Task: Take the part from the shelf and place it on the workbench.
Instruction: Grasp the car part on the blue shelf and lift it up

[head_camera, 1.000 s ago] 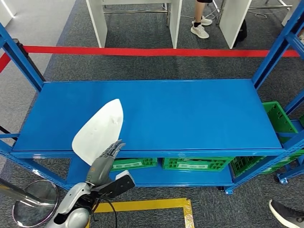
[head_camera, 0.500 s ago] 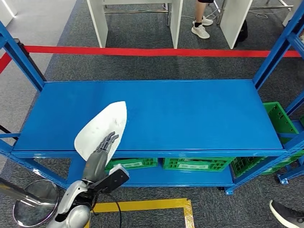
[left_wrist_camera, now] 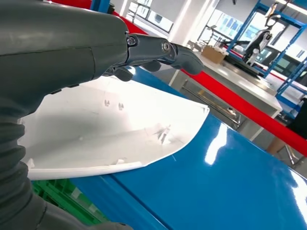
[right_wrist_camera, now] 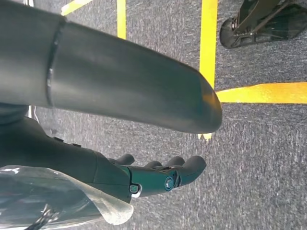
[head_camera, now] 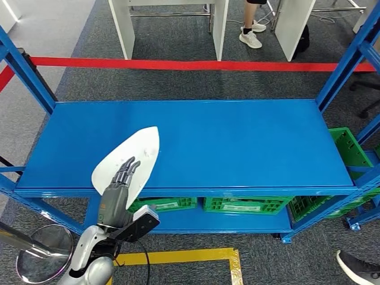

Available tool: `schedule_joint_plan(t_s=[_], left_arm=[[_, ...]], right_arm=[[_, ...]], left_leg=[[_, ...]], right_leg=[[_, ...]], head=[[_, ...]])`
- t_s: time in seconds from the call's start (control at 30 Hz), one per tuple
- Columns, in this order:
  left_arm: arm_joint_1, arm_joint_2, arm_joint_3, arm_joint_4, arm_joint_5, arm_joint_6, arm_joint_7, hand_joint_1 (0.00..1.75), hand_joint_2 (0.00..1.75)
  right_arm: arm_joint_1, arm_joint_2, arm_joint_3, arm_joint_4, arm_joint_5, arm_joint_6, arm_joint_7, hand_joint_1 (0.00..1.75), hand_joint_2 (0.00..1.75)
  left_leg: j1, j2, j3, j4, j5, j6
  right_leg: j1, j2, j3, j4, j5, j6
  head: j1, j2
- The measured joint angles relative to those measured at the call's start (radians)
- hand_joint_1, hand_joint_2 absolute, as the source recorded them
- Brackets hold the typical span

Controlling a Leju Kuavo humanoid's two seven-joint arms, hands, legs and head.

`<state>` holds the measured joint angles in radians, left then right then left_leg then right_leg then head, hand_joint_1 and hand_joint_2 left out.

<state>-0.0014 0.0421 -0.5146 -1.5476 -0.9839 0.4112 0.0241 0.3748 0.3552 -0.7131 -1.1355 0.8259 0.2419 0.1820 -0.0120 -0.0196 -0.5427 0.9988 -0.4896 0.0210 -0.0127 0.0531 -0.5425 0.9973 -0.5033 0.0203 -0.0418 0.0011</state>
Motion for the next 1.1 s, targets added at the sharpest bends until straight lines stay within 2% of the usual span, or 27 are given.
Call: schedule_joint_plan(t_s=[0.37, 0.6, 0.77, 1.1], left_arm=[[0.0, -0.001, 0.005, 0.0, -0.008, 0.006, -0.001, 0.0, 1.75], [-0.008, 0.0, 0.005, 0.006, -0.123, 0.011, 0.024, 0.0, 1.75], [-0.037, 0.008, -0.002, 0.063, -0.224, 0.012, 0.046, 0.0, 1.75], [-0.057, 0.029, -0.022, 0.148, -0.239, -0.018, 0.047, 0.0, 1.75]], right_arm=[[0.012, 0.0, 0.029, -0.02, 0.001, 0.001, 0.001, 0.0, 0.0], [0.016, 0.0, 0.036, -0.026, 0.003, 0.006, 0.007, 0.0, 0.0], [0.013, 0.0, 0.036, -0.026, 0.028, 0.019, -0.004, 0.0, 0.0], [0.012, 0.0, 0.036, -0.026, 0.041, 0.019, -0.013, 0.0, 0.0]], left_leg=[[0.0, 0.0, 0.0, 0.0, 0.0, 0.0], [0.0, 0.0, 0.0, 0.0, 0.0, 0.0], [0.0, 0.0, 0.0, 0.0, 0.0, 0.0], [0.0, 0.0, 0.0, 0.0, 0.0, 0.0]], right_leg=[[0.0, 0.0, 0.0, 0.0, 0.0, 0.0], [0.0, 0.0, 0.0, 0.0, 0.0, 0.0], [0.0, 0.0, 0.0, 0.0, 0.0, 0.0], [0.0, 0.0, 0.0, 0.0, 0.0, 0.0]], head=[[0.0, 0.0], [0.0, 0.0], [0.0, 0.0], [0.0, 0.0]])
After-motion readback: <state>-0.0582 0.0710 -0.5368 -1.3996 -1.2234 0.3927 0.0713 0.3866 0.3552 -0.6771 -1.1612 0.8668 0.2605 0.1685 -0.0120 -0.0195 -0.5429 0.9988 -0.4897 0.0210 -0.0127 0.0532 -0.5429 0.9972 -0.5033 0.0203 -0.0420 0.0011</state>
